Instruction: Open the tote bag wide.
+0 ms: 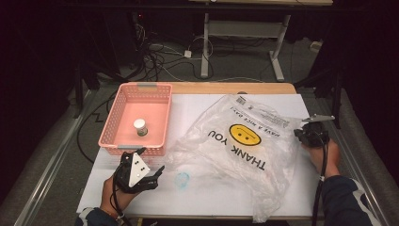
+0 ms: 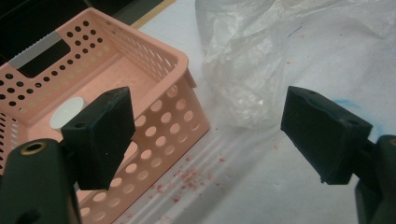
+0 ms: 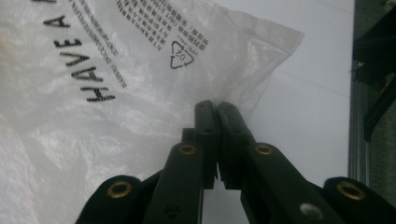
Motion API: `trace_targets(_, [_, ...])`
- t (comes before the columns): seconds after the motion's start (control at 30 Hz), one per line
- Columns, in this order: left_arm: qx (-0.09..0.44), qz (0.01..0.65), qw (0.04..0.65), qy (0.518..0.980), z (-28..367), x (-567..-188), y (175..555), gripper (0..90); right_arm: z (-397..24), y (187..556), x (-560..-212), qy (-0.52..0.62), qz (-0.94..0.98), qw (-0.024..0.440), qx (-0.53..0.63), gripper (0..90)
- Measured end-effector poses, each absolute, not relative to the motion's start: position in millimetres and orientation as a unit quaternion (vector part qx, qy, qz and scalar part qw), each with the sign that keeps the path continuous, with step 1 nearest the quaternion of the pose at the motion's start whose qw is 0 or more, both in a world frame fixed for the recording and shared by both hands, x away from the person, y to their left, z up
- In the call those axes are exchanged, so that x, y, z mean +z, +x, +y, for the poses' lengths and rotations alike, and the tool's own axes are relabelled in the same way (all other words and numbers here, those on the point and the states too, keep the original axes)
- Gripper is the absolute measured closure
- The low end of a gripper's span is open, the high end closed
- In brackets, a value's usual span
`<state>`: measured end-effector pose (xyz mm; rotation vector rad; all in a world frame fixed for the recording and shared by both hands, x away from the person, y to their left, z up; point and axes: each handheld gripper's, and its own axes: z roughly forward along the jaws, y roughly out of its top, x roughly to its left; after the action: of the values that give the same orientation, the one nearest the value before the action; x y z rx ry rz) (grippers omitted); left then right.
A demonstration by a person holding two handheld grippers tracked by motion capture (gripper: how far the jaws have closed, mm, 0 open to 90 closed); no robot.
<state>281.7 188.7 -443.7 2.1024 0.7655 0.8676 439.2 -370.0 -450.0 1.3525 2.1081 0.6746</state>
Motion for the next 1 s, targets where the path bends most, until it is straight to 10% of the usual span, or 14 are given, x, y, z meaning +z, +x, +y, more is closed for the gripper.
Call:
trace_targets(0.47, [0.332,0.298,0.359,0.82,188.9,-445.1,282.1,16.6,-341.5,397.5,-410.7,0.422,0.779,0.34,0.315,53.5])
trace_targets(1.0, [0.329,0.296,0.356,0.823,186.3,-446.7,280.9,16.6,-175.0,325.9,-431.4,0.133,0.898,0.178,0.379,48.8])
